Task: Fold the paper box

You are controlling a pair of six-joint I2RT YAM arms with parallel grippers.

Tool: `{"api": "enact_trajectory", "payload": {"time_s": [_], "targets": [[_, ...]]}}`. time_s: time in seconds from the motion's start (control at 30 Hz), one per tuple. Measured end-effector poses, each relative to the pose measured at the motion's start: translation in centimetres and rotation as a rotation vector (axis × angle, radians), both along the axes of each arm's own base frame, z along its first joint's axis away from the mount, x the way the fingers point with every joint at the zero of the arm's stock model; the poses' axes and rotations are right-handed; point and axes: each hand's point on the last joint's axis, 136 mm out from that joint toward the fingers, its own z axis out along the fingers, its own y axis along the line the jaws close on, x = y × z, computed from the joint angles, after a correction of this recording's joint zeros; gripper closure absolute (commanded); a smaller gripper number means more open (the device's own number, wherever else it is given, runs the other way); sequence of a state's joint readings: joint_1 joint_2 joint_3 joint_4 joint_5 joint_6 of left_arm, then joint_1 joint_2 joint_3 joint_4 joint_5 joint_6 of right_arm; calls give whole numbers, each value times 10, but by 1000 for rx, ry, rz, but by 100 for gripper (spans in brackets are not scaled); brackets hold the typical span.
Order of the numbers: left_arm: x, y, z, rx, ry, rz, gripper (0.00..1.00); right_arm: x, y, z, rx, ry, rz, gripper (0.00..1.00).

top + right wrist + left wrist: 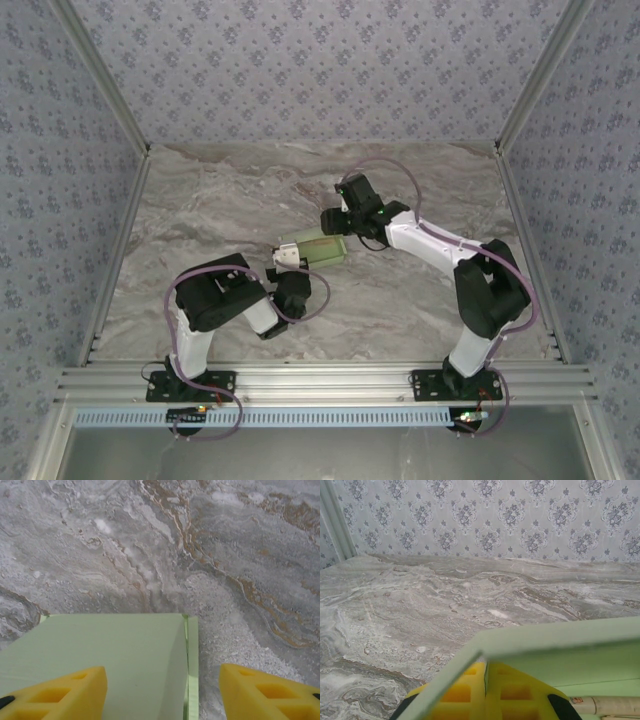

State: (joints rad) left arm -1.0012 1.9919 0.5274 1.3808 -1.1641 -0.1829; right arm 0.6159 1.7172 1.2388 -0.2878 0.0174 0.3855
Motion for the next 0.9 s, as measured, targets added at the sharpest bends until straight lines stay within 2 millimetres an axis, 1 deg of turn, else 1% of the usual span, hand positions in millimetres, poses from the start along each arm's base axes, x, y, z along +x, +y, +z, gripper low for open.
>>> {"api": "enact_trajectory", "payload": {"time_s": [0.23,0.4,0.53,0.63,0.73,0.9], "targets": [[0,0,0,5,1,-2,100,-7,-3,-17,7,29,-15,39],[-1,-1,-3,23,12,-6,100,-7,-2,-20,20,29,-25,39],[-1,-1,-3,31,18,-8,89,-7,-2,-21,21,29,-26,39],[-3,0,-11,77,49,-15,83,-8,-2,-25,15,37,-24,40],[-5,3,-18,109,74,-18,79,-9,-2,-29,6,48,-23,40],[-9,4,-15,109,84,-29,74,-11,-2,-31,0,55,-21,40]]}}
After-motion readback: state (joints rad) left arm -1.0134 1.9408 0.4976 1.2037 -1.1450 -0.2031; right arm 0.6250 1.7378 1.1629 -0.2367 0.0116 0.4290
